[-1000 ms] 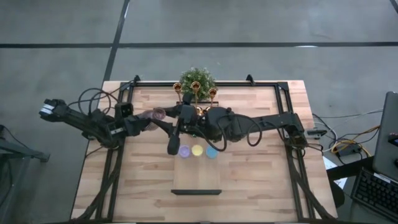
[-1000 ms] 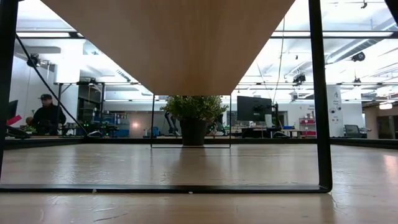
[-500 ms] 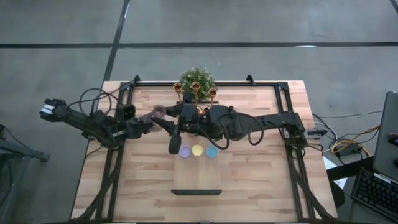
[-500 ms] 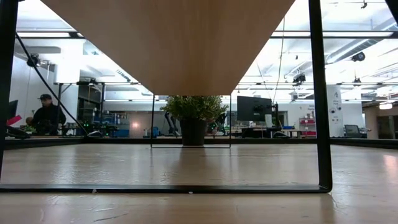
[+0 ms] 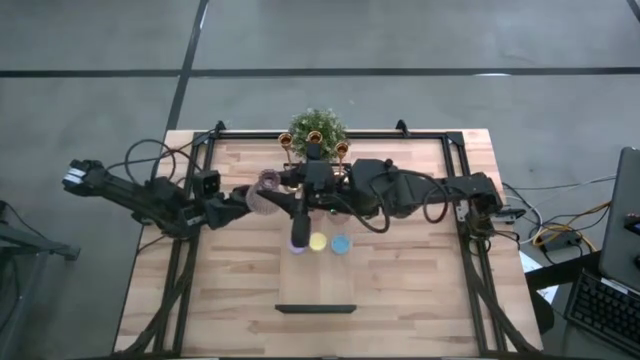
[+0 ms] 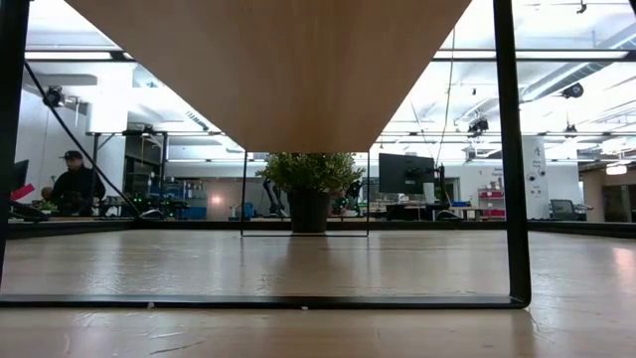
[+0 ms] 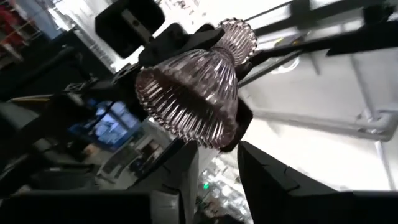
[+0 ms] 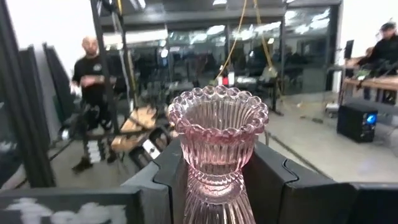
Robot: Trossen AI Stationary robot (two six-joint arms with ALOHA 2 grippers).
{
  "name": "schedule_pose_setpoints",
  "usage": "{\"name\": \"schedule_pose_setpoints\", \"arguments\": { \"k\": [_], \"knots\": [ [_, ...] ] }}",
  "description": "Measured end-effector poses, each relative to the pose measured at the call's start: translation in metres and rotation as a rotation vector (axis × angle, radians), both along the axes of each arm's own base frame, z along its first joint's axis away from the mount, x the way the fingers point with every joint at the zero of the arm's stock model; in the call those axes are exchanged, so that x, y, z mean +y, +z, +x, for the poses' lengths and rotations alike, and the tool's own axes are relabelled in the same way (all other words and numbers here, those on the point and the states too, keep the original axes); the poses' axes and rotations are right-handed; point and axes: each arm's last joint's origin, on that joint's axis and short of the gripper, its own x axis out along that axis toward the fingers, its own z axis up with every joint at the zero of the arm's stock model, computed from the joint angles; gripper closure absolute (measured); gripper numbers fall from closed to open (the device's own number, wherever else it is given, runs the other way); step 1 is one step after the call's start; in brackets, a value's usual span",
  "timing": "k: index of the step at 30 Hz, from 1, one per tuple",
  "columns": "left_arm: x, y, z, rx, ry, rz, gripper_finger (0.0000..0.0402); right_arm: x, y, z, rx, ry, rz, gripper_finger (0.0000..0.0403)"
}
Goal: Pick & Place candle stick holders
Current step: Put the pink glass candle holder on the shelf aligned with the pink glass candle holders
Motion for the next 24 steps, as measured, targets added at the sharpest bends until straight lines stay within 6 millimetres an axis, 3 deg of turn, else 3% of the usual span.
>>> {"name": "schedule_pose_setpoints", "arguments": {
  "k": [6, 11, 24],
  "knots": [
    [0.0, -0.008, -0.002, 0.121, 0.015, 0.076, 0.027, -0.001, -0.001, -0.011, 0.105, 0.054, 0.02, 0.0288],
    [0.002, -0.007, -0.006, 0.115, 0.036, 0.111, 0.0266, -0.001, -0.006, -0.02, 0.231, 0.078, 0.06, 0.0287],
    [0.004, 0.002, -0.008, 0.145, 0.188, 0.247, 0.0266, 0.006, -0.03, -0.022, 0.448, 0.164, 0.108, 0.0288]
  ]
}}
